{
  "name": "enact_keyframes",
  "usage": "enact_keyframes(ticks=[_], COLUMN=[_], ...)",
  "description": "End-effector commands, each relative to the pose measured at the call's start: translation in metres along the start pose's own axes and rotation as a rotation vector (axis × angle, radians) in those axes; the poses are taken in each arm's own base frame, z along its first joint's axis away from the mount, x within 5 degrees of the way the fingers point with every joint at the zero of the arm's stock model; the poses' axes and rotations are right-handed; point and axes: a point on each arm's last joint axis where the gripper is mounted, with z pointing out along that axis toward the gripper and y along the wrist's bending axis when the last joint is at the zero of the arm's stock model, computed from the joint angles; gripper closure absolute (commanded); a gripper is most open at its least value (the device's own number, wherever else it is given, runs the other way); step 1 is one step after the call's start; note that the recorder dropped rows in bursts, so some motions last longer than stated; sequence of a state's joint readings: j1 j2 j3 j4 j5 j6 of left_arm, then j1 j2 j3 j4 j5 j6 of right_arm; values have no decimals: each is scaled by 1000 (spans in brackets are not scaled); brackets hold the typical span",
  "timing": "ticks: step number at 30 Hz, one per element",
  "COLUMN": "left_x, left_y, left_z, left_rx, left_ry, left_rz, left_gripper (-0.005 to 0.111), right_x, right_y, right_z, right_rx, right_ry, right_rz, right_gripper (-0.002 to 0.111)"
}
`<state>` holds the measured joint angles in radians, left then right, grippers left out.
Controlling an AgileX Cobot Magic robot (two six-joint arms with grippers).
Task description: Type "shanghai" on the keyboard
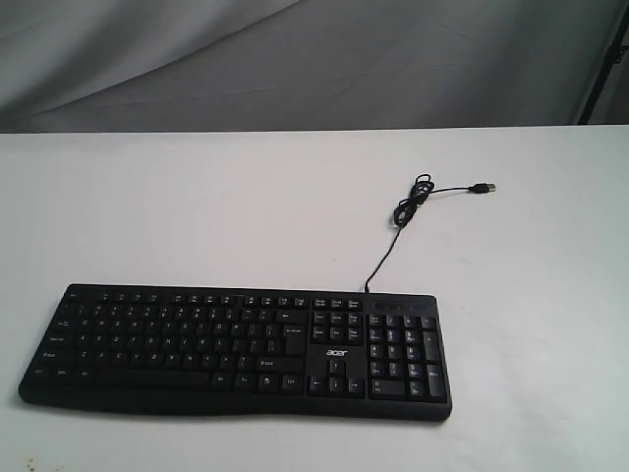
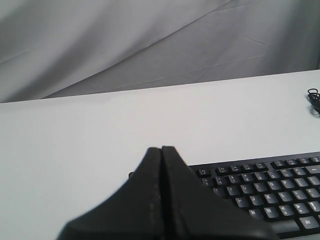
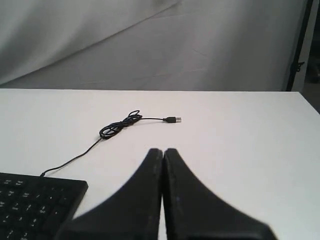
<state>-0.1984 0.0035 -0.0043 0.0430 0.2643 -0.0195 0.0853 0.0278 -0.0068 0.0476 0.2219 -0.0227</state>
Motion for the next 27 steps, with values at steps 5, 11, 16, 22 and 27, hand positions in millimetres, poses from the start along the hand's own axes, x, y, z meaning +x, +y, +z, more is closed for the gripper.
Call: enact_keyframes(ticks=[5, 11, 16, 22, 27], left_x=[1, 1, 1, 1, 1], left_y=[0, 0, 0, 0, 0], left_z=[0, 0, 0, 0, 0], left_rx=[4, 4, 4, 4, 4], left_ry=[-4, -4, -4, -4, -4], left_rz=[-1, -1, -1, -1, -1], left_gripper=[107, 107, 107, 107, 107], right_x=[11, 11, 11, 11, 11], right_y=[-1, -1, -1, -1, -1], right_z=[-2, -2, -2, -2, -2], right_rx=[13, 13, 13, 13, 13], right_ry=[91, 91, 91, 91, 91], right_rz=[-34, -34, -34, -34, -34], right_gripper=[108, 108, 108, 108, 108])
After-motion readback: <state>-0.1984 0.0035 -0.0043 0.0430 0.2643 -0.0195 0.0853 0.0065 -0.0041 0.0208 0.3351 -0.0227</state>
